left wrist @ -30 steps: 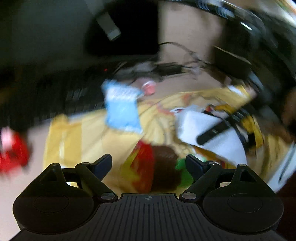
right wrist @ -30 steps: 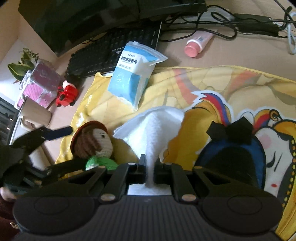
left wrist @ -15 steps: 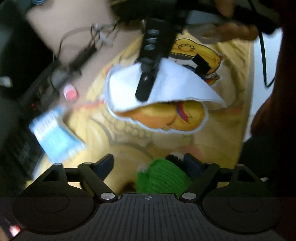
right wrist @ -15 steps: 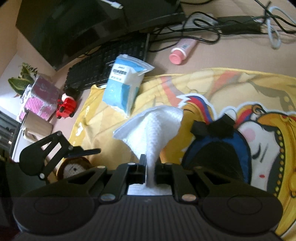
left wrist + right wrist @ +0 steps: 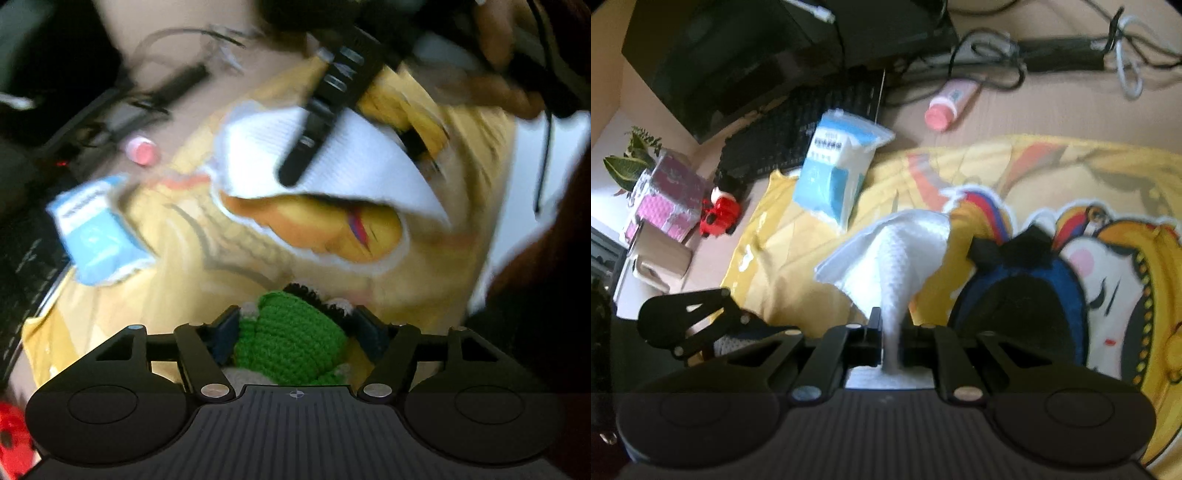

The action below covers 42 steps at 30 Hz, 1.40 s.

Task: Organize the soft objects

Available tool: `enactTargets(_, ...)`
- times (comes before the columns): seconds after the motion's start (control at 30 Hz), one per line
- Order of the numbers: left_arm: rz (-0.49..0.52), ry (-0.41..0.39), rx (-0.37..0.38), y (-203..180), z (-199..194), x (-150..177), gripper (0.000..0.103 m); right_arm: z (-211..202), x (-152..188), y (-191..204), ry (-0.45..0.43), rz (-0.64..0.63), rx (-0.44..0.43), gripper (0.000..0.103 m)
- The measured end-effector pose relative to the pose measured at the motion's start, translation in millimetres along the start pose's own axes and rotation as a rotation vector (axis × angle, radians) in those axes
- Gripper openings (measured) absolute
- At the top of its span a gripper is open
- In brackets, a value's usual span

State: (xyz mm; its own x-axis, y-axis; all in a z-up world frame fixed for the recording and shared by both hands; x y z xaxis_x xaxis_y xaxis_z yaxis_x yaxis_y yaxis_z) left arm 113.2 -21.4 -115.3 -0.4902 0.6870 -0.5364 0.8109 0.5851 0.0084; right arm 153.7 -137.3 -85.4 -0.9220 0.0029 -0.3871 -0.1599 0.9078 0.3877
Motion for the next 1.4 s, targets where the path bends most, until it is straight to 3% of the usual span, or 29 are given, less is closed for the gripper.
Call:
enactTargets(0.2, -0.318, -0.298, -0.04, 48.9, -27.6, -34.0, 0.07, -26.4, -30.2, 8.1, -0.097, -0.008, 0.013, 0.009)
enactTargets(0.27, -0.425, -0.418, -0.018, 62.5, -41.7, -40.5, 0.069, -38.0, -42.9, 18.5, -0.135, -0.001, -0.021, 0.009)
enactTargets(0.33, -0.463, -0.486, -0.027, 69.9, -47.5, -39.9, 0.067, -48.5, -54.3, 33.8, -0.165, 0.003, -0.083, 0.007)
enactTargets(0.4, -0.46, -0.476, -0.044, 72.1, -44.3, -34.6, 0.057, -59.2, -65.5, 50.1, -0.194, 0.006, -0.15, 0.007)
enactTargets(0.53, -0.478, -0.436, -0.059, 74.8, -38.4, -20.4, 0.057, -51.3, -66.3, 81.8, -0.144, -0.032, -0.251, 0.007)
enactTargets(0.67, -0.489, -0.425, -0.076, 79.8, -36.7, -23.1, 0.059, -14.9, -47.3, 92.0, -0.052, -0.132, -0.162, 0.007)
enactTargets(0.87, -0.461, -0.439, -0.078, 82.8, -33.7, -30.4, 0.058, -19.9, -51.6, 83.9, -0.086, -0.159, -0.1, 0.007)
enactTargets(1.07, -0.471, -0.433, -0.07, 87.6, -32.2, -30.6, 0.058, -27.1, -55.7, 58.6, -0.107, -0.1, -0.027, 0.007)
enactTargets(1.17, -0.492, -0.436, -0.111, 96.1, -44.1, -22.5, 0.048, -25.7, -52.2, 41.9, -0.1, -0.055, -0.004, 0.007)
enactTargets(1.3, -0.638, -0.484, -0.141, 131.1, -75.9, 3.4, 0.048, -29.2, -45.9, 19.8, -0.102, -0.01, 0.014, 0.007)
enactTargets(1.4, -0.741, -0.478, -0.185, 164.6, -85.1, 18.4, 0.045, -27.1, -43.0, 5.0, -0.091, 0.027, 0.022, 0.007)
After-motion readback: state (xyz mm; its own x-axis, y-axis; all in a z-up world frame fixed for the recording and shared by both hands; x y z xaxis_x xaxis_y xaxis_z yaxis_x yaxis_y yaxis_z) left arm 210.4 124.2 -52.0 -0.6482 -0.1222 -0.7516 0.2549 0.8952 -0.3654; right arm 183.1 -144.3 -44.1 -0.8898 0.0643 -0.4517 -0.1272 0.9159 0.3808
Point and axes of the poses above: each gripper's, at about its wrist camera, not at the fingertips, and z roughly the way its jaws point, y to its left, x to its underside, the point moved 8 cm from there along z, roughly the way its jaws point, and after that the axes turned 5 degrees about x, right-handed, at the moved point
